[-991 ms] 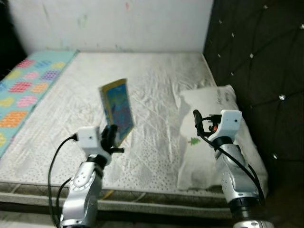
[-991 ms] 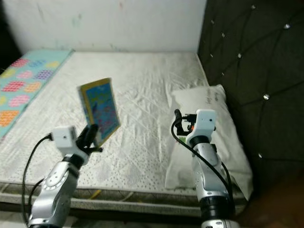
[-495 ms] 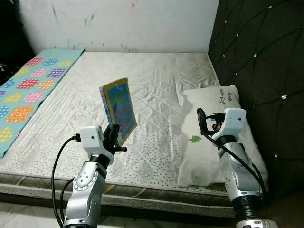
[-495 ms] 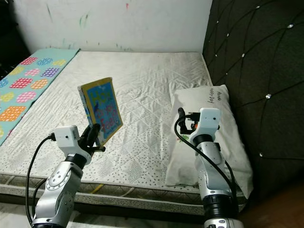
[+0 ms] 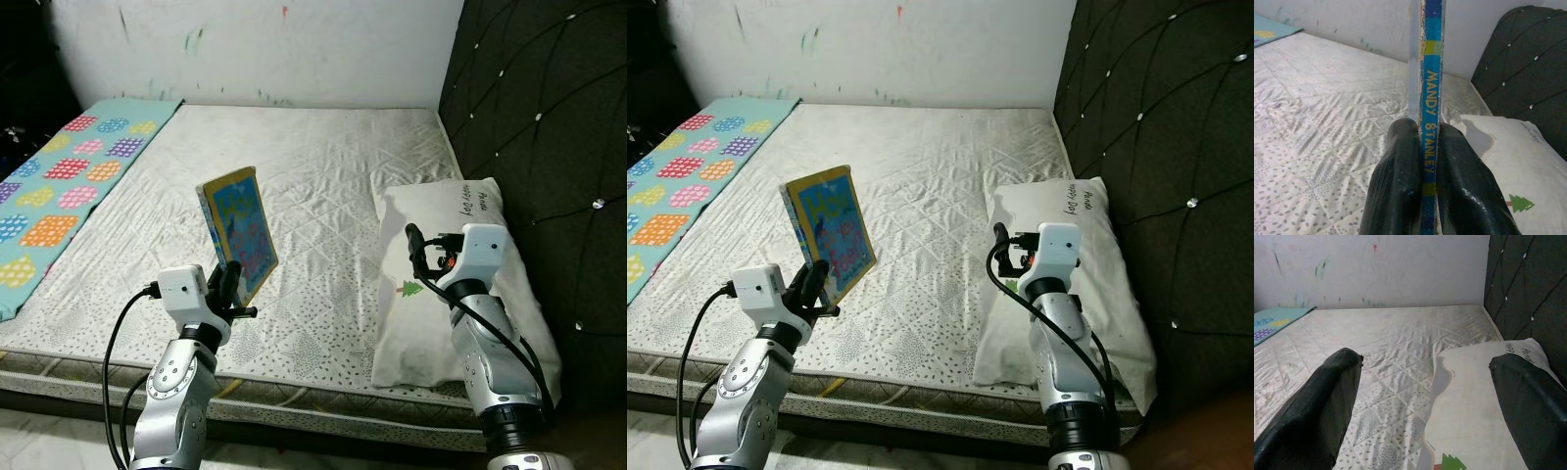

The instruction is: Clean up the room

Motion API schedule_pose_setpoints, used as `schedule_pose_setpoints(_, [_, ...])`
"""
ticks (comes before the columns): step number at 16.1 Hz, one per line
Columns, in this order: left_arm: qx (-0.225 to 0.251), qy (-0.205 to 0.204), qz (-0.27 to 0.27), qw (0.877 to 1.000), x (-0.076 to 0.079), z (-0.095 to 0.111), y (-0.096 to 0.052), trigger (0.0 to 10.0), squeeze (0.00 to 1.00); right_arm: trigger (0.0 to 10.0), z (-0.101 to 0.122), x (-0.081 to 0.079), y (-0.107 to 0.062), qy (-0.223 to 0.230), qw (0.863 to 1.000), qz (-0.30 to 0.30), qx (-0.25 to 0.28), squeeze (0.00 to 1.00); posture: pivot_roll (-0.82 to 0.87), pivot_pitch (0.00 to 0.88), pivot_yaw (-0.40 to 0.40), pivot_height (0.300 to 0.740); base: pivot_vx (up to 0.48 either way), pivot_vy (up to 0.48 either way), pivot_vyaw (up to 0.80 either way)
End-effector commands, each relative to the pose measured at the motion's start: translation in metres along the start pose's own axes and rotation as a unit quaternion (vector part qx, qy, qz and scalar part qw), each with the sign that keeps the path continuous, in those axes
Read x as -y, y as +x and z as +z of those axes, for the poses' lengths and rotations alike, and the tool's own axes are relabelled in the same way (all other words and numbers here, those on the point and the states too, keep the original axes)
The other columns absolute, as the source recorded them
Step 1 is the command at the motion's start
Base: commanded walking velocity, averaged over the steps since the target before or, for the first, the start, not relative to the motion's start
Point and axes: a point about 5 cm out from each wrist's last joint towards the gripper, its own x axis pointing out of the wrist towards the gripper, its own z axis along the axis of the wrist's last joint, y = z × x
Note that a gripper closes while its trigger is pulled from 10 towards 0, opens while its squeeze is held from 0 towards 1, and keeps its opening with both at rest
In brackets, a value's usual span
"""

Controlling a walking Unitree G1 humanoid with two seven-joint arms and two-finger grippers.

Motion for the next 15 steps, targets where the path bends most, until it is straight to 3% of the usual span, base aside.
schedule_pose_setpoints(1, [0.019, 0.0, -0.005, 1.0, 0.0003, 0.0084, 0.0008, 10.0, 0.0, 10.0, 0.001, -0.0012, 0.0011, 0.003, 1.0, 0.005, -0.002, 0.0, -0.09, 0.0, 0.039, 0.74, 0.0, 0.0, -0.8])
schedule_pose_setpoints(10, [0.018, 0.006, -0.004, 1.0, 0.0001, 0.0088, -0.0005, 10.0, 0.0, 10.0, 0.0, -0.0002, -0.0003, 0.001, 1.0, 0.005, -0.004, 0.0, -0.09, 0.0, 0.038, 0.74, 0.0, 0.0, -0.78])
schedule_pose_setpoints(15, [0.024, 0.012, 0.011, 1.0, -0.0034, 0.0108, -0.0061, 10.0, 0.0, 10.0, -0.0024, -0.0015, -0.0049, 0.0, 1.0, 0.008, -0.003, 0.0, -0.08, 0.0, 0.044, 0.74, 0.0, 0.0, 0.0])
